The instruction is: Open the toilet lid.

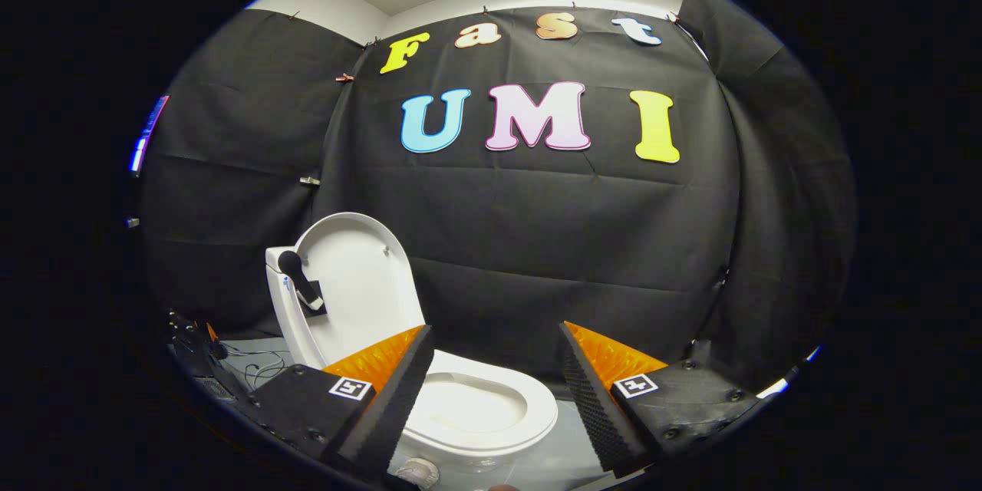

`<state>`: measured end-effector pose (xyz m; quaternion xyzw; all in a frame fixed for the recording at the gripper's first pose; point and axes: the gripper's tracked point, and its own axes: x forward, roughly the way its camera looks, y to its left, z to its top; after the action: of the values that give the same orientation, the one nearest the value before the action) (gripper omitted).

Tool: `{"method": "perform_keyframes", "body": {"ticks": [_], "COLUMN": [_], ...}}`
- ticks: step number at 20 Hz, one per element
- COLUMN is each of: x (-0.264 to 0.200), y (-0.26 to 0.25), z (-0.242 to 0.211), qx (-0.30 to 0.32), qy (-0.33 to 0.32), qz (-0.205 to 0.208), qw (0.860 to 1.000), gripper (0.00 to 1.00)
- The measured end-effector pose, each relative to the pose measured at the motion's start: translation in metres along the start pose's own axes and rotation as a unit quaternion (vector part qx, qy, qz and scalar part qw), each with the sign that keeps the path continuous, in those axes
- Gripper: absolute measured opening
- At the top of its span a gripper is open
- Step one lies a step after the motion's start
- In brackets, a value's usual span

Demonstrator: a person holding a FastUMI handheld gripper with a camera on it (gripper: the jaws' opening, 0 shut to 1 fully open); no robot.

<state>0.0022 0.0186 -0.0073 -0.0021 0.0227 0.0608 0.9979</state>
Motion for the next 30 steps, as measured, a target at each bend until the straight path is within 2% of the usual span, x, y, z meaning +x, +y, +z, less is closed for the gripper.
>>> {"method": "perform_keyframes", "body": {"ticks": [30], "x": [-0.006], "y": [0.022], "z": [-0.020], "qx": [0.012], "qy": [0.031], "qz": [0.012], "qw": [0.999], "gripper": [0.99]}}
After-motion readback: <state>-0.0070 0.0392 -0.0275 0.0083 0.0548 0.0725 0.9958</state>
